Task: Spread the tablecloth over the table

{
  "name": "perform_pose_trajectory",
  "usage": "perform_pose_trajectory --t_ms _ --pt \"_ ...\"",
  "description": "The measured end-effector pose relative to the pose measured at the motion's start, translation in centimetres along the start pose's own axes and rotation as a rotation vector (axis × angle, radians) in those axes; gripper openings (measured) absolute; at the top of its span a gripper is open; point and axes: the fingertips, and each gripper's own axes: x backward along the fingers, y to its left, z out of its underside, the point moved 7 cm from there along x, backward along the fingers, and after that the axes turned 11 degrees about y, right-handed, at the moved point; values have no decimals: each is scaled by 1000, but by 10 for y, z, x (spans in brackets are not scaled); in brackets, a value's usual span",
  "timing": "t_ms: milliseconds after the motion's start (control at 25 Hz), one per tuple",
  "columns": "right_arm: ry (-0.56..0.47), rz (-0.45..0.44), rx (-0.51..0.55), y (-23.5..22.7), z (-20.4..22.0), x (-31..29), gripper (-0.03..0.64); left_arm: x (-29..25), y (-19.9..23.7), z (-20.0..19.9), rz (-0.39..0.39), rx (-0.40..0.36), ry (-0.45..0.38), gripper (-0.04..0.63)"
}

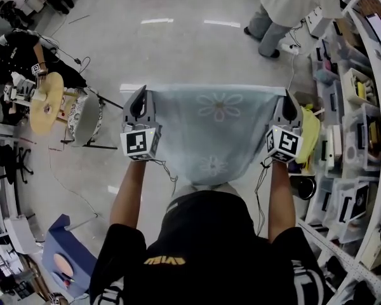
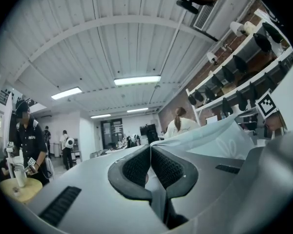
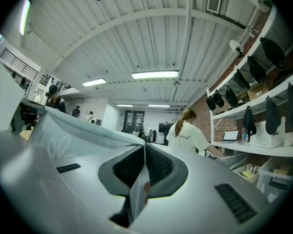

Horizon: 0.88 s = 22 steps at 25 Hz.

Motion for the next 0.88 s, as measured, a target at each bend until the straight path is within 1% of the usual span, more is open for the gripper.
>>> perform_pose_trajectory --t_ms 200,480,640,880 --pt "4 4 -3 9 -9 -30 8 -26 19 -1 7 -13 3 18" --pt "-9 74 33 21 -23 -59 6 -76 45 6 82 -13 -17 18" --pt "0 86 70 31 -34 -71 6 -99 63 9 110 7 -8 18" --pt "16 97 101 25 -37 -99 6 -137 68 6 137 -6 -7 18"
